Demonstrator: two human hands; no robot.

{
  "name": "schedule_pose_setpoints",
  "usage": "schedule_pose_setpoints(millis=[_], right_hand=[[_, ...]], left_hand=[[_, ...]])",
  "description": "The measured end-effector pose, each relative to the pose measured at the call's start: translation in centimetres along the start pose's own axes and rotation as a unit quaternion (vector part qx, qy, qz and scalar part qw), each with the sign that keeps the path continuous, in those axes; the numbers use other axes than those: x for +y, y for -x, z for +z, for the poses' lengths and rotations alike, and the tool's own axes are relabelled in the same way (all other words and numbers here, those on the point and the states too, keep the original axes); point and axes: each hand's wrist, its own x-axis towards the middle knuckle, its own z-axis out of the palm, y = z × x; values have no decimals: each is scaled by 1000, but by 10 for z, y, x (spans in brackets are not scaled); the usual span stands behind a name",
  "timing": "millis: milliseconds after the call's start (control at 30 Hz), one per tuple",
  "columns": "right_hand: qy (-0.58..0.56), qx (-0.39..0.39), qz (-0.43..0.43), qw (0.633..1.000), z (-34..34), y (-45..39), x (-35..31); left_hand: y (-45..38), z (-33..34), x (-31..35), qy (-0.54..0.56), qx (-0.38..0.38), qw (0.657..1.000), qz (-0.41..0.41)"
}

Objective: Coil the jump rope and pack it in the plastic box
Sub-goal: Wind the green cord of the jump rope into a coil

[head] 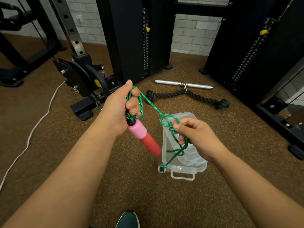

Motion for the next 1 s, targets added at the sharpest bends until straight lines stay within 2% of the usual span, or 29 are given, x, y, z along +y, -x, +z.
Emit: schedule_pose_setpoints(millis=[67, 133, 200, 267, 333, 367, 400, 467, 500, 533, 633, 700, 733, 800, 900, 1000], right_hand=[[-140, 65, 7, 988, 1, -3, 6], [-268, 74, 22, 960, 1, -4, 12], [-253, 60, 18, 965, -1, -5, 17], [-128, 52, -2, 990, -2, -8, 24], [54, 58, -53, 995, -4, -8, 30], [163, 58, -97, 980, -7, -8, 33], [278, 46, -136, 950, -10, -7, 35], [477, -11, -177, 861, -17, -7, 42], [520, -30, -174, 836, -19, -8, 45], [522, -27, -169, 835, -20, -8, 46], [361, 81, -149, 917, -10, -5, 30], [235, 113, -147, 954, -2, -2, 15], [188, 96, -151, 966, 3, -1, 9], [119, 10, -164, 979, 17, 3, 0], [41, -101, -152, 982, 36, 8, -6], [49, -113, -129, 984, 34, 7, -4]], left_hand=[[-1, -2, 0, -1, 15, 1000, -4], [-1, -2, -1, -3, 19, 1000, -8], [-1, -1, 0, 0, 16, 1000, -10], [0, 1, 0, -1, 11, 1000, -10], [1, 3, -3, -11, 7, 1000, -11], [1, 4, -4, -17, 7, 1000, -11], [1, 4, -5, -21, 6, 1000, -12], [1, 4, -4, -23, -2, 1000, -13], [1, 4, -3, -28, -15, 999, -16], [2, 4, -1, -41, -35, 998, -24], [6, 6, -1, -119, -114, 984, -66], [8, 9, -5, -178, -159, 967, -87], [9, 11, -8, -197, -177, 960, -95], [10, 15, -11, -210, -205, 950, -105], [10, 17, -12, -191, -225, 950, -106], [11, 12, -7, -123, -204, 966, -102]])
